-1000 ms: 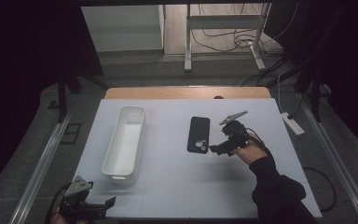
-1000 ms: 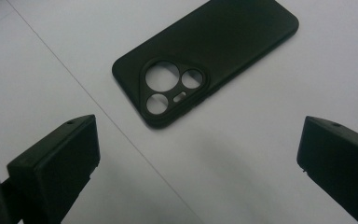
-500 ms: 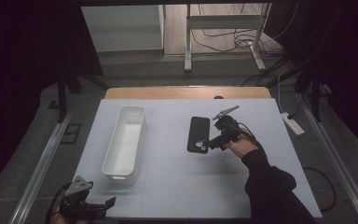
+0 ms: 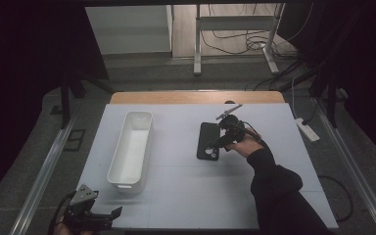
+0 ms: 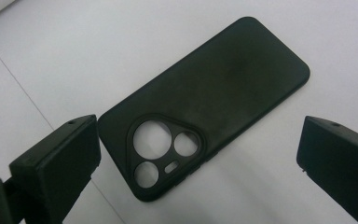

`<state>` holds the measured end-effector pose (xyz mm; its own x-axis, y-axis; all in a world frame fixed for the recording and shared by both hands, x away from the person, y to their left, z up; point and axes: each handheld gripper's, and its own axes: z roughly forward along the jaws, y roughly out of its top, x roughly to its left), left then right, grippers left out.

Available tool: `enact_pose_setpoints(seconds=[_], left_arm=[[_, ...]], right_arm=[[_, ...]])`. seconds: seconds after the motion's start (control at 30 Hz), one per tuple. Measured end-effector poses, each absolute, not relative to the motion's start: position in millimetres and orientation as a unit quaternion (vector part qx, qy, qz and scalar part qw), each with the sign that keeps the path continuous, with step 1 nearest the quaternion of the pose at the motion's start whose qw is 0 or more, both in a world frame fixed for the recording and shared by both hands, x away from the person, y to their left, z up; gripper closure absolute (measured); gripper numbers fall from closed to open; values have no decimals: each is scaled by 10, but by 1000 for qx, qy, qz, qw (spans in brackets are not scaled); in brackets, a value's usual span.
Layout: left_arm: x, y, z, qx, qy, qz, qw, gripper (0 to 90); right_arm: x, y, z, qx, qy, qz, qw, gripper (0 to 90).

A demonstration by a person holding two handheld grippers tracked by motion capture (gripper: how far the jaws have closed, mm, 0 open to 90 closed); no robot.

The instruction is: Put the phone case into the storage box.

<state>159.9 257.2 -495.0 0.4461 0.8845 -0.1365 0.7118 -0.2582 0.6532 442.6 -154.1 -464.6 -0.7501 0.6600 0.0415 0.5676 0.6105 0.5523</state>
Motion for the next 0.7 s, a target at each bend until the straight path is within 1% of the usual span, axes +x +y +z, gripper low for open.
enact_pose_setpoints(seconds=[0.17, 0.4, 0.6, 0.7], left_arm=[[1603, 2574, -4951, 782, 512, 130, 331, 2], [1600, 2567, -4949, 785, 508, 129, 330, 3], [1598, 2570, -4950, 784, 508, 130, 332, 3], [1597, 2567, -4950, 785, 507, 130, 331, 3]], right_arm=[[4491, -1486, -4632, 344, 894, 277, 75, 0], [4588, -1406, -4606, 339, 894, 278, 85, 0], [4658, -1327, -4601, 340, 898, 262, 92, 29], [4694, -1290, -4602, 341, 897, 266, 92, 70]])
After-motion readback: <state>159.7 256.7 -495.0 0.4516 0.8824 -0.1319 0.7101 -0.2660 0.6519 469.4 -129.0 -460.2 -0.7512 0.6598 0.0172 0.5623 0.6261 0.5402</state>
